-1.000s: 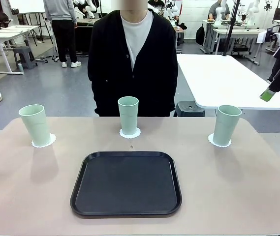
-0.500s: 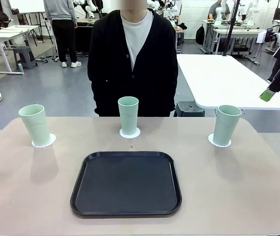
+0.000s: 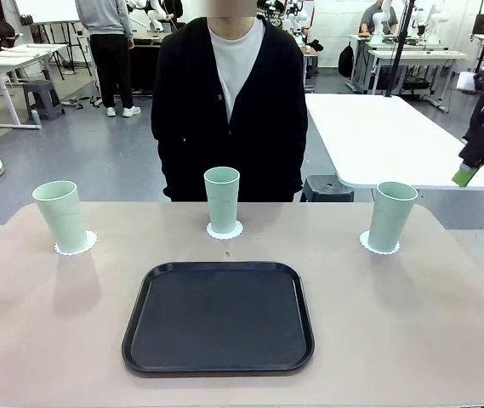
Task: Place coasters on the table and set cups on them.
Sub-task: Take one Reusable plastic cup from the Flat Tray and place it on a coaster set by the human.
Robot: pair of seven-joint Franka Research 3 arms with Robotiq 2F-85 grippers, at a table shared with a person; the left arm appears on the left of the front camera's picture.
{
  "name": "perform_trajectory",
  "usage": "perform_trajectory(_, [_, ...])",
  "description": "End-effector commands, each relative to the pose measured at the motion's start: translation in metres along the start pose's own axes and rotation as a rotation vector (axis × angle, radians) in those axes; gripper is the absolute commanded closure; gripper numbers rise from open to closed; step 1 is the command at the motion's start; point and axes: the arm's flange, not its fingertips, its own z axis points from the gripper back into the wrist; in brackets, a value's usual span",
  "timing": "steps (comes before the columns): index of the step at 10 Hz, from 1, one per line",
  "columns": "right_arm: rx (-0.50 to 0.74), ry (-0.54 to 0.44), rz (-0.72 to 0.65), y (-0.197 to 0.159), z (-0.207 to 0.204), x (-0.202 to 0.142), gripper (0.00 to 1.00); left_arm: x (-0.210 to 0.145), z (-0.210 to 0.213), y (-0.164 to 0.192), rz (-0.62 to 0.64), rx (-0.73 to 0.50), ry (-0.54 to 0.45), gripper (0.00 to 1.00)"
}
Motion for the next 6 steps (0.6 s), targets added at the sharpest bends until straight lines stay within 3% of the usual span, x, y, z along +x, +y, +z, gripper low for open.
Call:
perform_trajectory(1, [0.21,0.041,-0.053,0.015,-0.062,-0.009,0.0,0.001,0.0,-0.002,0.001,0.0,-0.018,0.0])
perform_trajectory(3, [0.403,-0.071,0.018,0.012,-0.089,-0.018,0.0,0.001,0.0,-0.002,0.001,0.0,-0.018,0.0])
perform_trajectory(6, [0.944,-0.463,0.092,-0.04,-0.07,-0.064,0.0,0.001,0.0,-0.002,0.001,0.0,-0.018,0.0])
